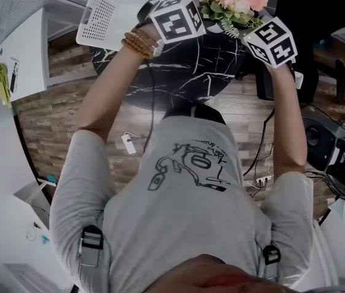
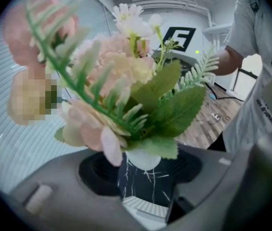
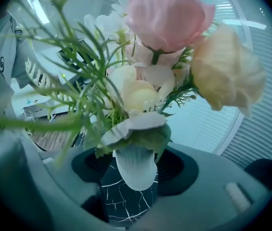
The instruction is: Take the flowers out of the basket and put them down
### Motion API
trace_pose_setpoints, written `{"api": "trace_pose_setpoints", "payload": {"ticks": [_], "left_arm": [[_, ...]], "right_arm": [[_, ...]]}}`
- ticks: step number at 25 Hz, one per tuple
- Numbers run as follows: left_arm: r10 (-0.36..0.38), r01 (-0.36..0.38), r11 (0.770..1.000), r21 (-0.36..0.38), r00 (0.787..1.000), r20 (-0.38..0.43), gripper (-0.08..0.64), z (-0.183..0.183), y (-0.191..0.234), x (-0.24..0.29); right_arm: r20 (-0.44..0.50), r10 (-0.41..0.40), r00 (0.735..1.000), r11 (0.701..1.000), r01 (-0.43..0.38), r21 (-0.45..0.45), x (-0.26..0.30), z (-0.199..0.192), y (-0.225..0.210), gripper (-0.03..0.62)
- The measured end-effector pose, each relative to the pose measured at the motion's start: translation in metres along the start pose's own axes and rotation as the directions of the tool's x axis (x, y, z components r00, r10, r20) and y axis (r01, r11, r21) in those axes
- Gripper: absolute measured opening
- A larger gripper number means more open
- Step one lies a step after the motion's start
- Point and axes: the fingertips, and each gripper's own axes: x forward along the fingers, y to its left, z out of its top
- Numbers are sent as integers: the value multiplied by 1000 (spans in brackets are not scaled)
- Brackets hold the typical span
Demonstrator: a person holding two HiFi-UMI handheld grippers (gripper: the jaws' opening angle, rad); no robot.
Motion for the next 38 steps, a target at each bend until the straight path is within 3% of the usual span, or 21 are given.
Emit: {"api": "trace_pose_setpoints", "payload": {"ticks": [17,38], "left_arm": [[-39,38,999,-34,999,-38,253,-43,-30,61],[-47,44,998,-51,997,-59,253,-76,-50,105]], "right_arm": [[-28,27,999,999,-26,43,36,-72,9,278],[-50,32,998,998,-30,51,65,-121,16,278]]}}
